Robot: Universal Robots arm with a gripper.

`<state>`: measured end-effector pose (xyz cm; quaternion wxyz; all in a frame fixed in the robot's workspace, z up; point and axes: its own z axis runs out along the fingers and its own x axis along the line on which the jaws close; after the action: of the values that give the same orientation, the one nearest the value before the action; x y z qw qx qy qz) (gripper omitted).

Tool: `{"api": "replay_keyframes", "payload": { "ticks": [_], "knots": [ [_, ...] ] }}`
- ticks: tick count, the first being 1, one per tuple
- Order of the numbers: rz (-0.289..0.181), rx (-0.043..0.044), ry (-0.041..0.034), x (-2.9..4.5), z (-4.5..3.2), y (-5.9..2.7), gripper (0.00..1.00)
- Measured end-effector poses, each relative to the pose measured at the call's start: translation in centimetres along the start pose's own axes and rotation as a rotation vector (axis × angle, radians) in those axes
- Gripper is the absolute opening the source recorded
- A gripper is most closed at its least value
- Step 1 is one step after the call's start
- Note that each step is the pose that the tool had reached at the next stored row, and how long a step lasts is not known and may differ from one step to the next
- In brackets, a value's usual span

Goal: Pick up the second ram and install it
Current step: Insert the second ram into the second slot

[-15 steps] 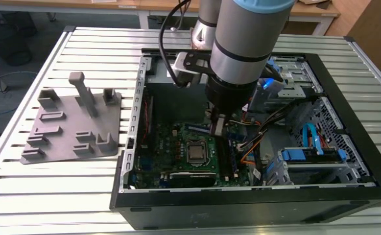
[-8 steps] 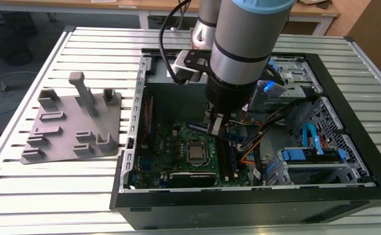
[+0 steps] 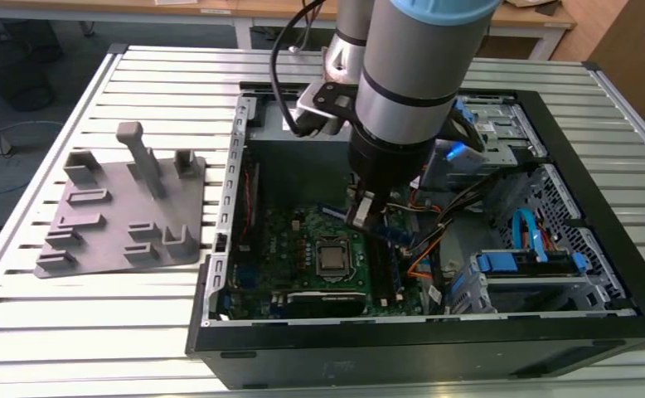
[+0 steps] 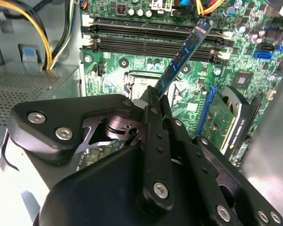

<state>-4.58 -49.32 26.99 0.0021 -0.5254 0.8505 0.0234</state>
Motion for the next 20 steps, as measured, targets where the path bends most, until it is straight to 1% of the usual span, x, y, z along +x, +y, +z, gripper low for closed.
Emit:
{"api": "replay_keyframes", "payload": {
  "ticks": [5,20],
  "knots": [
    [0.065,0.0018,-0.0024,0.0,0.04,0.0,0.14],
    [0.237,0.0068,-0.0087,0.01,0.16,-0.01,0.14]
  ]
}}
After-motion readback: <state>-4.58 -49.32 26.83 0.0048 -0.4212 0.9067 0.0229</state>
